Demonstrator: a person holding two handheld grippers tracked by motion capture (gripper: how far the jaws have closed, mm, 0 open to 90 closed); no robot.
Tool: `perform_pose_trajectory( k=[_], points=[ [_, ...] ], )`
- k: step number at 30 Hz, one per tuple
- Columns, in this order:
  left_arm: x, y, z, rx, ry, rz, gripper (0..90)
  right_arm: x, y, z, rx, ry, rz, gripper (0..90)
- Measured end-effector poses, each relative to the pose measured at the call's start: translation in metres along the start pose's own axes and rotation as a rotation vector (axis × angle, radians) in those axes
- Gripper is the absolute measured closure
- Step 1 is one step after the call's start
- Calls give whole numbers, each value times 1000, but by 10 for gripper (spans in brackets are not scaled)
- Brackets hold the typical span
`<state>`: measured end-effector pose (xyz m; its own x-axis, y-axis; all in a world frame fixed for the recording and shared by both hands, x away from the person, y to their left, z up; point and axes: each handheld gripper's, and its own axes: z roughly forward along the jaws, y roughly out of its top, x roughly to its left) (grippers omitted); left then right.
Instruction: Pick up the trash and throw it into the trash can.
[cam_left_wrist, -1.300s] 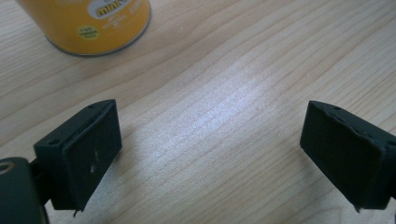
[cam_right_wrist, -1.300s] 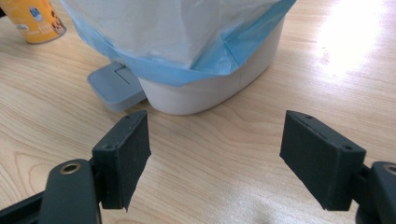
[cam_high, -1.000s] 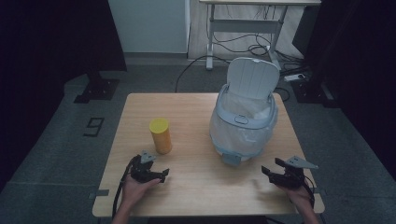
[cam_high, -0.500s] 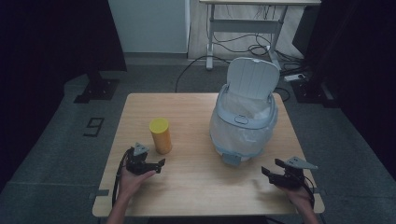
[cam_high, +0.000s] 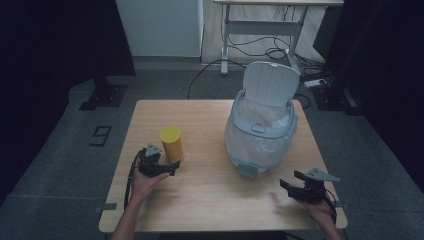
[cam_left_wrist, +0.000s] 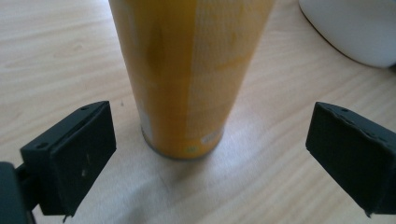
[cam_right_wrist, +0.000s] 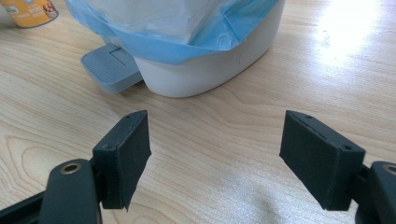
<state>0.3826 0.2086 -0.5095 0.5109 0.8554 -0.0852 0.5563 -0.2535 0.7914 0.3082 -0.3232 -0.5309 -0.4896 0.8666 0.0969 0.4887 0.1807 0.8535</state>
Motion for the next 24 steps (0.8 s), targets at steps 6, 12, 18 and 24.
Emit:
perform_pose_trajectory(
  k=[6,12,18,24],
  points=[
    [1,8,8,-13,-9,-6,22,0,0,0,4,5,1,236],
    [3,13,18,-24,6,-5,26,-1,1,-1,-1,11,9,236],
    [4,16,28,-38,19,-4,54,-3,0,-2,0,4,8,236],
    [5,17,38,-46,22,-11,106,-4,0,-1,5,1,10,237]
  ],
)
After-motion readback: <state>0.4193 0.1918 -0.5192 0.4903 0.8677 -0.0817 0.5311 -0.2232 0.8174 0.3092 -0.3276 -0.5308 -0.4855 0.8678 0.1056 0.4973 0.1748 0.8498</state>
